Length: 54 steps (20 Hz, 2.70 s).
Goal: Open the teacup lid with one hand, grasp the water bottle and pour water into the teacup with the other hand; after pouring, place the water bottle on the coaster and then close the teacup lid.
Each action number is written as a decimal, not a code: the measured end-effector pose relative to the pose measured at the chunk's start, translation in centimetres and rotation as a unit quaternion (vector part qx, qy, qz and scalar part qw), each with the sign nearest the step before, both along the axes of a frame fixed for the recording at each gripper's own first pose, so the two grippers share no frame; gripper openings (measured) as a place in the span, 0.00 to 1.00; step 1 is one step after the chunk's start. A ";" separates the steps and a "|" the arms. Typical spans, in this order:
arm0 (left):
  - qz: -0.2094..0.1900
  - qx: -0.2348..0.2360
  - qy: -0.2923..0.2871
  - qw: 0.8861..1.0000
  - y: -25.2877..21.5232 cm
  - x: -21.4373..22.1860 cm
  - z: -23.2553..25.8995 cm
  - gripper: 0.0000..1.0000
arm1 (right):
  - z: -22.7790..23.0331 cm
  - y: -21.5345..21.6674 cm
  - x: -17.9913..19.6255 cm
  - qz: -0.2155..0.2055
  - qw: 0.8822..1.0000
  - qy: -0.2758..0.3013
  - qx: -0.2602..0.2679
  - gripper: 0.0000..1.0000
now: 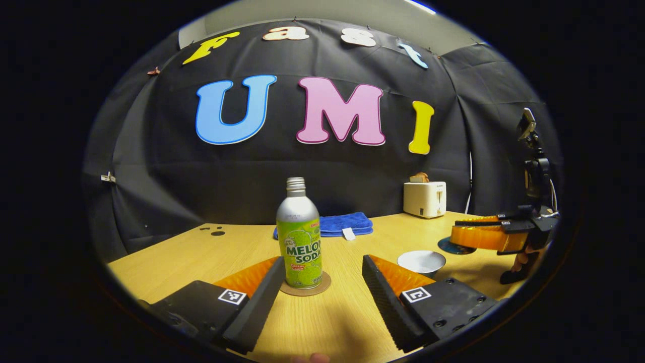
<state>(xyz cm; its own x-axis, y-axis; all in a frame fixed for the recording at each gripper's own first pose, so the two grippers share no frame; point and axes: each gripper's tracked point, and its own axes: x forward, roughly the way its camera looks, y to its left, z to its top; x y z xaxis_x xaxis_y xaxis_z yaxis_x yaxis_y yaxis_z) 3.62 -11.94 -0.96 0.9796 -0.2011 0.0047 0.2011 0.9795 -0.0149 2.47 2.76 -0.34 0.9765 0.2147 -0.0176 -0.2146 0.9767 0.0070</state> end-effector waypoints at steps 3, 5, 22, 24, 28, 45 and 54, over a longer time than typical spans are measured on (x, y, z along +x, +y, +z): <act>0.005 0.002 -0.001 1.000 0.4 0.1 -0.1 0.98 | -0.4 1.2 1.2 0.004 1.000 0.008 -0.004 0.31; 0.004 0.002 -0.001 1.000 0.4 0.1 -0.1 0.98 | -0.8 1.9 2.0 0.004 1.000 0.018 -0.008 0.31; -0.006 0.002 -0.001 1.000 0.3 0.0 0.1 0.98 | -3.0 2.0 3.9 -0.010 0.995 0.097 -0.018 0.34; -0.005 0.002 -0.001 1.000 0.2 0.1 0.1 0.98 | -2.8 2.0 3.8 -0.009 0.995 0.096 -0.016 0.55; -0.006 0.002 -0.001 1.000 0.3 0.1 0.0 0.98 | -2.1 1.7 3.1 -0.012 0.997 0.075 -0.007 0.80; 0.006 0.002 -0.001 1.000 0.6 0.1 0.0 0.98 | 0.5 -1.6 -2.6 -0.081 0.997 -0.006 -0.001 0.97; 0.006 0.002 -0.001 1.000 0.7 0.0 0.0 0.98 | 0.5 -1.6 -2.6 -0.080 0.997 -0.005 -0.001 0.97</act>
